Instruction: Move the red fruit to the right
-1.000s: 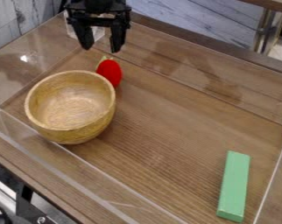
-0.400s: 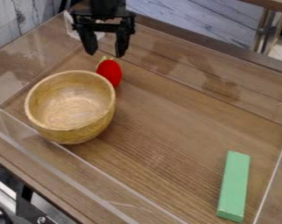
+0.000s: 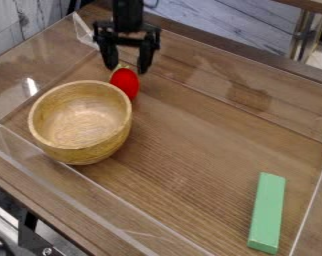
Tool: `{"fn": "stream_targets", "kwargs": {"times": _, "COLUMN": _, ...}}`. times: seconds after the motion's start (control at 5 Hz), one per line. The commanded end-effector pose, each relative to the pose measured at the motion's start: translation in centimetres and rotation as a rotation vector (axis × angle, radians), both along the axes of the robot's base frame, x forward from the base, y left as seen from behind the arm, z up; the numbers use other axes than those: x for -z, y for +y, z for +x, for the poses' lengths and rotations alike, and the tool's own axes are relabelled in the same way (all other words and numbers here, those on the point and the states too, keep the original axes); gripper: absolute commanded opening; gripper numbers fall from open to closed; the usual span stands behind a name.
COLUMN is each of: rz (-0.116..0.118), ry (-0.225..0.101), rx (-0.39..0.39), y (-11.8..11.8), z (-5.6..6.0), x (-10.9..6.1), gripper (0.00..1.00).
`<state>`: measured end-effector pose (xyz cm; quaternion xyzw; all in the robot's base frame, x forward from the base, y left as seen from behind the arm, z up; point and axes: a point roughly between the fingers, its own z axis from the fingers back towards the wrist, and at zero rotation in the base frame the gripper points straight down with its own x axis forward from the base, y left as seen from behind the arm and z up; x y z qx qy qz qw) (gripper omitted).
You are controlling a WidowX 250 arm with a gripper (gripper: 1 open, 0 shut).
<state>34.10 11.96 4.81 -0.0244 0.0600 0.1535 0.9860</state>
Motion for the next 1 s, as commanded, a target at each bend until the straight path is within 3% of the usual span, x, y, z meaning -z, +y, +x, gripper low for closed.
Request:
{"fn": "stream_targets", "kwargs": {"times": 0.0, "rz": 0.033, "ry": -0.049, "rx": -0.033, "y": 1.2, "z": 1.0, "x": -0.6, "gripper": 0.00}}
{"fn": "stream_targets", "kwargs": {"times": 0.6, "rz": -0.040, "ry": -0.095, "rx": 0.024, "y": -0.4, "z": 2.7, "x": -4.2, "gripper": 0.00}}
{"fn": "stream_targets", "kwargs": {"times": 0.8, "rz": -0.053, "ry": -0.102, "rx": 0.062, "y": -1.3, "z": 3.5, "x": -4.4, "gripper": 0.00}}
